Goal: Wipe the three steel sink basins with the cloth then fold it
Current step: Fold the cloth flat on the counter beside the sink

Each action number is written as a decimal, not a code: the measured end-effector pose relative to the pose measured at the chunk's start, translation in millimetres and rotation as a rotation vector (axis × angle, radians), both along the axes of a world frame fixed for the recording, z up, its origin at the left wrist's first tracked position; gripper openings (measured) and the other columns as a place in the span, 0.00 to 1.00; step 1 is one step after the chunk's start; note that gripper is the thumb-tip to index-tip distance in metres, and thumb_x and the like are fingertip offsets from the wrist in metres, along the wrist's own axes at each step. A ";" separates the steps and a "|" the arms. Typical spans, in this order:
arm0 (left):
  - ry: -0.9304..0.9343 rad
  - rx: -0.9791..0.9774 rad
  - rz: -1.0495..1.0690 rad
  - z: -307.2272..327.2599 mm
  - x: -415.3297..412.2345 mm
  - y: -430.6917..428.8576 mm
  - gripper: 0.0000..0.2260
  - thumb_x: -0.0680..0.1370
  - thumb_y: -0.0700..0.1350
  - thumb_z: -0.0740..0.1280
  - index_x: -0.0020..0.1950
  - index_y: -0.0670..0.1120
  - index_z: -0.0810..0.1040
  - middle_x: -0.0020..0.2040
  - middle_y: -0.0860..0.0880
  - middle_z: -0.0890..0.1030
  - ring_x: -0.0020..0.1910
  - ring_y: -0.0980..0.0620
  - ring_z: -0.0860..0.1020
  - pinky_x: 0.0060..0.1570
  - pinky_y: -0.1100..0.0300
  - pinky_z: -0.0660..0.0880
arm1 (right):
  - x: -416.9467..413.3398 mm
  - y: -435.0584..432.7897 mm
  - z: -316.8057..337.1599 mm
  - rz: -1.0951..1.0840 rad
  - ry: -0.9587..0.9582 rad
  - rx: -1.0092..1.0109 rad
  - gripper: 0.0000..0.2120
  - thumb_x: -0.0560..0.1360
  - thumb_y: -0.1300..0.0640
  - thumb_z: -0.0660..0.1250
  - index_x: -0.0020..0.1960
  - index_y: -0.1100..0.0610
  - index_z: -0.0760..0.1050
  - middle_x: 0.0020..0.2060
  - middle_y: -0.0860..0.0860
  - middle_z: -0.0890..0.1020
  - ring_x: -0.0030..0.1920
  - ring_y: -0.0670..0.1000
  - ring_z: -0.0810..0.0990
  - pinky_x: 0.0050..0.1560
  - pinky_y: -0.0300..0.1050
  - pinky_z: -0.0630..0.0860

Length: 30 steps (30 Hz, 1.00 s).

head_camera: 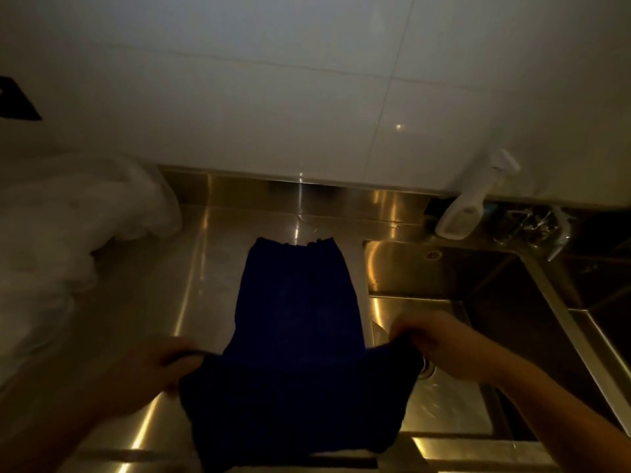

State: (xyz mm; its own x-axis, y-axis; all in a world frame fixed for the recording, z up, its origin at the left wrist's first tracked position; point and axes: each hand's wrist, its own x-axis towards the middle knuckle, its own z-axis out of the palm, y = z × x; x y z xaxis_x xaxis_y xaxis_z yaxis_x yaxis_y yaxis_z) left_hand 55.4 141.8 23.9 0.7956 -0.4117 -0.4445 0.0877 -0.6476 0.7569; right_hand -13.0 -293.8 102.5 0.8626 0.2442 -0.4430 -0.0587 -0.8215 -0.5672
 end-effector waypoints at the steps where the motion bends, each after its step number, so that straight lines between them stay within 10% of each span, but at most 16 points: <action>1: -0.013 0.005 0.046 9.2 18.8 -18.4 0.15 0.69 0.63 0.67 0.43 0.54 0.83 0.32 0.50 0.81 0.31 0.51 0.79 0.34 0.54 0.77 | 18.3 0.8 -5.1 -0.044 -0.021 -0.013 0.15 0.79 0.65 0.58 0.51 0.45 0.75 0.48 0.44 0.79 0.50 0.41 0.78 0.53 0.43 0.78; 5: -0.168 -0.013 0.114 15.8 96.1 -63.7 0.10 0.79 0.42 0.63 0.41 0.51 0.81 0.34 0.49 0.82 0.32 0.52 0.79 0.33 0.59 0.75 | 112.4 2.3 -26.6 -0.163 -0.169 -0.072 0.15 0.76 0.67 0.57 0.49 0.49 0.75 0.47 0.46 0.77 0.51 0.47 0.77 0.49 0.42 0.75; 11: -0.224 0.061 0.237 -12.2 195.5 -109.9 0.12 0.81 0.42 0.59 0.59 0.39 0.77 0.50 0.37 0.79 0.45 0.42 0.79 0.41 0.55 0.76 | 236.4 0.4 -82.9 -0.290 -0.204 -0.245 0.09 0.77 0.63 0.60 0.54 0.57 0.77 0.51 0.54 0.79 0.50 0.52 0.76 0.48 0.45 0.73; 16: -0.295 0.241 0.226 -60.8 240.1 -125.5 0.09 0.80 0.42 0.61 0.53 0.39 0.78 0.50 0.38 0.80 0.49 0.42 0.78 0.49 0.52 0.75 | 278.1 1.4 -130.8 -0.260 -0.151 -0.424 0.09 0.76 0.64 0.62 0.56 0.59 0.76 0.52 0.57 0.79 0.52 0.55 0.78 0.48 0.46 0.74; 24: -0.330 0.404 -0.398 -88.6 271.3 -147.0 0.34 0.71 0.50 0.73 0.74 0.52 0.62 0.71 0.48 0.65 0.70 0.47 0.62 0.69 0.50 0.63 | 289.6 19.1 -162.5 0.169 -0.213 -0.375 0.25 0.74 0.58 0.67 0.70 0.51 0.67 0.65 0.53 0.73 0.64 0.55 0.72 0.63 0.52 0.70; 30: -0.467 0.419 -0.423 -97.3 284.4 -144.7 0.11 0.75 0.48 0.69 0.56 0.51 0.76 0.54 0.50 0.76 0.55 0.51 0.74 0.55 0.56 0.72 | 295.3 5.1 -167.7 0.095 -0.170 -0.289 0.11 0.77 0.52 0.65 0.57 0.54 0.75 0.52 0.52 0.78 0.53 0.52 0.77 0.51 0.45 0.75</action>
State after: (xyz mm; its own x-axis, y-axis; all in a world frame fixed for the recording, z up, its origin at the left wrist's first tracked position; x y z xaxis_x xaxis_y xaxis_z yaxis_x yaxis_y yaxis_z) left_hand 339.8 -3.0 -73.4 0.7512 -0.5948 -0.2864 -0.5018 -0.7963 0.3376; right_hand 282.3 -288.7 -65.2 0.9092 0.2126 -0.3579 0.1013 -0.9469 -0.3052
